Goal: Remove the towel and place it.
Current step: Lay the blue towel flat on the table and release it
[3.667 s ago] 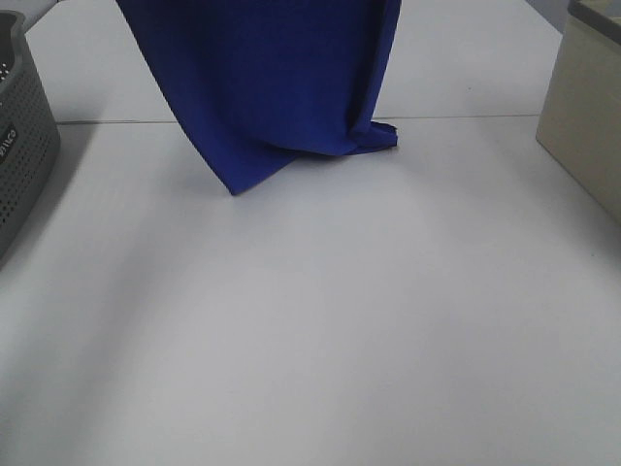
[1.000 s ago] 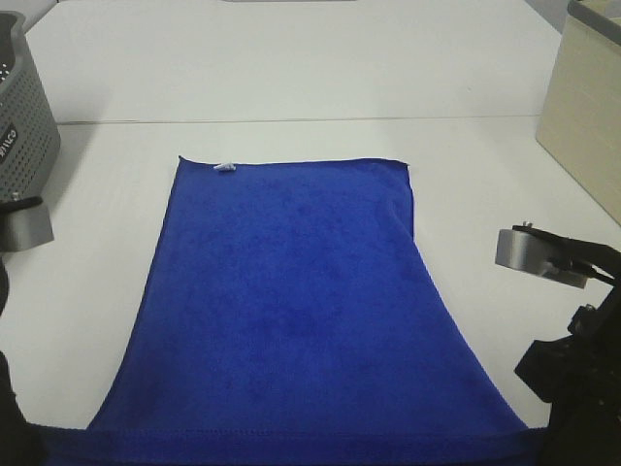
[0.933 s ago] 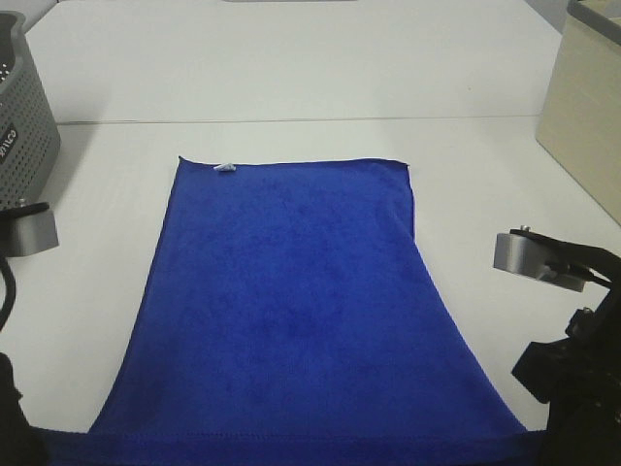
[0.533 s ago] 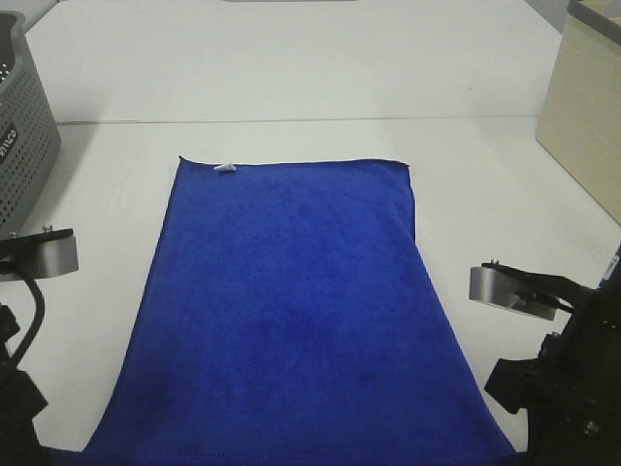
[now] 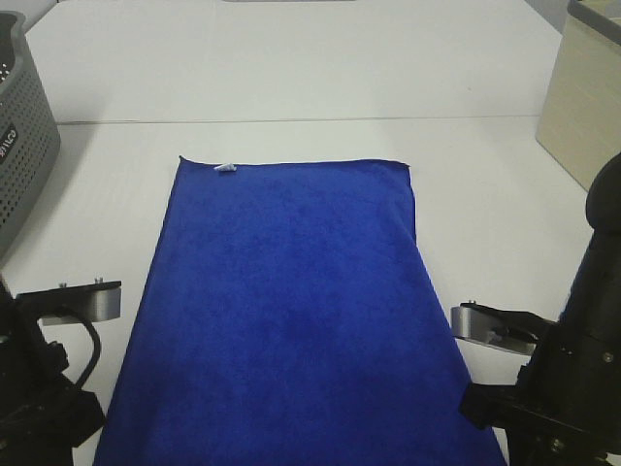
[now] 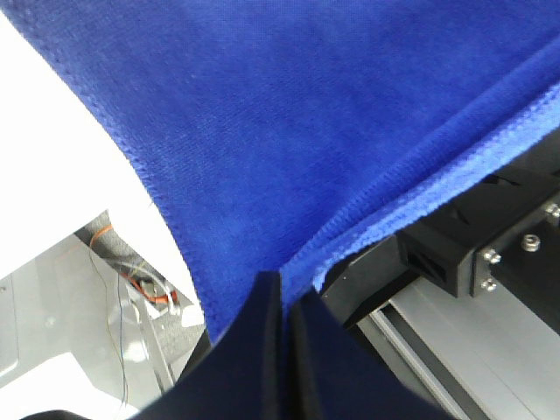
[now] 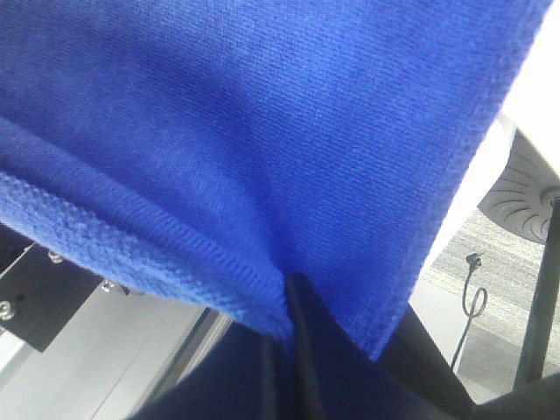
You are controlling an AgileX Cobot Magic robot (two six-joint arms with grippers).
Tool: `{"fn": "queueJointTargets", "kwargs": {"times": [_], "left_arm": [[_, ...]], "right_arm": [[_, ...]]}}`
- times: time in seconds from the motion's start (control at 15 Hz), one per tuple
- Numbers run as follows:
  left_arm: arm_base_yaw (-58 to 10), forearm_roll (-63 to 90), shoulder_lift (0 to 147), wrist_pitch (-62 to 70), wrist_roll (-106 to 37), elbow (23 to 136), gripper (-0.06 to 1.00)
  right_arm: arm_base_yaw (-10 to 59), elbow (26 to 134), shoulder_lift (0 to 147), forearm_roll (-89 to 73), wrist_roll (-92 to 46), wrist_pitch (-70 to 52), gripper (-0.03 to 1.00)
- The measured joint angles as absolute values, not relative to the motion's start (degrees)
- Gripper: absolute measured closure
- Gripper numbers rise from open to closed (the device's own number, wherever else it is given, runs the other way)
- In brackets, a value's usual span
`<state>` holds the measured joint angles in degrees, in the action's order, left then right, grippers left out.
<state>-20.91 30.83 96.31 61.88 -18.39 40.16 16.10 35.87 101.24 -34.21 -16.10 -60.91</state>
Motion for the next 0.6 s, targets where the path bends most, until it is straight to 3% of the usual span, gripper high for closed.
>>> {"fn": "queueJointTargets", "kwargs": {"times": [0.6], "left_arm": [[-20.9,29.3,100.8,61.1,-19.7,40.7,0.94]], "right_arm": [[15.8,35.6,104.1,-35.9,-20.2,-58.7,0.87]]}}
